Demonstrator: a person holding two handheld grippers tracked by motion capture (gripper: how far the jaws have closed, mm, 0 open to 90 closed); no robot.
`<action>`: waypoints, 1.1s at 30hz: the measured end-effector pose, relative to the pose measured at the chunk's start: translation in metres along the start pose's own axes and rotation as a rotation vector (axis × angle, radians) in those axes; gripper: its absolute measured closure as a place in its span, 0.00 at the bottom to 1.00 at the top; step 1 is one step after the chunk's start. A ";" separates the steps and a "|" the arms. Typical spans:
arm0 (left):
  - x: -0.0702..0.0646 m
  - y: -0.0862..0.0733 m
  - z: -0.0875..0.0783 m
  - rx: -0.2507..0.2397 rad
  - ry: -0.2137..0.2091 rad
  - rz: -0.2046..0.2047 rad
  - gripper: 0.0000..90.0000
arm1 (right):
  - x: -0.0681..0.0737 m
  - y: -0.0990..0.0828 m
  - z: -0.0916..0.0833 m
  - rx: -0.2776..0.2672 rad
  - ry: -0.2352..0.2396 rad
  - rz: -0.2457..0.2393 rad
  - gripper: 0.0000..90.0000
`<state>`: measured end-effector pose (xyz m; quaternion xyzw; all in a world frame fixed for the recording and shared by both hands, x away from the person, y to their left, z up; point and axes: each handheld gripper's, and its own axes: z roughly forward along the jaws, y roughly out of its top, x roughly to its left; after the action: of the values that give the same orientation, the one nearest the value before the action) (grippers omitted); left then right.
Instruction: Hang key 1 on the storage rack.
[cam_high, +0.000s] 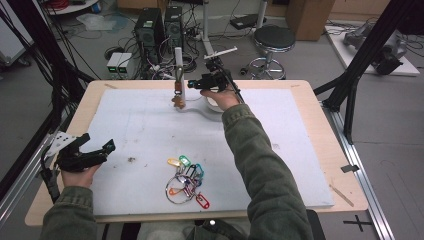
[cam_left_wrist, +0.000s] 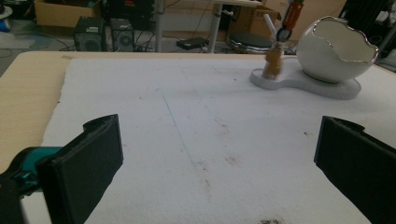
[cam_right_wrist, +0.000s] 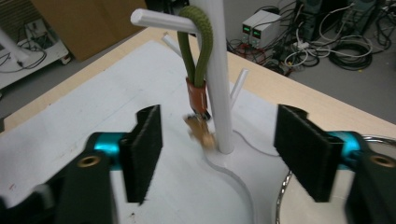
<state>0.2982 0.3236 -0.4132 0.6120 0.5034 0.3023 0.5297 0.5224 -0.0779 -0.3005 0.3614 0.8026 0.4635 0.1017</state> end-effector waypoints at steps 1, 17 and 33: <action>0.000 0.000 0.000 0.000 0.000 0.000 0.02 | 0.000 0.000 -0.001 -0.008 -0.003 -0.001 0.27; 0.000 0.000 0.000 -0.001 -0.002 -0.001 0.02 | 0.006 0.000 -0.012 0.036 -0.027 -0.014 0.01; 0.001 0.000 -0.001 -0.005 0.002 -0.002 0.02 | 0.003 -0.013 -0.061 -0.021 -0.125 -0.053 0.01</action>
<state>0.2975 0.3246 -0.4127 0.6099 0.5038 0.3035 0.5311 0.4832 -0.1209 -0.2766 0.3674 0.7991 0.4455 0.1674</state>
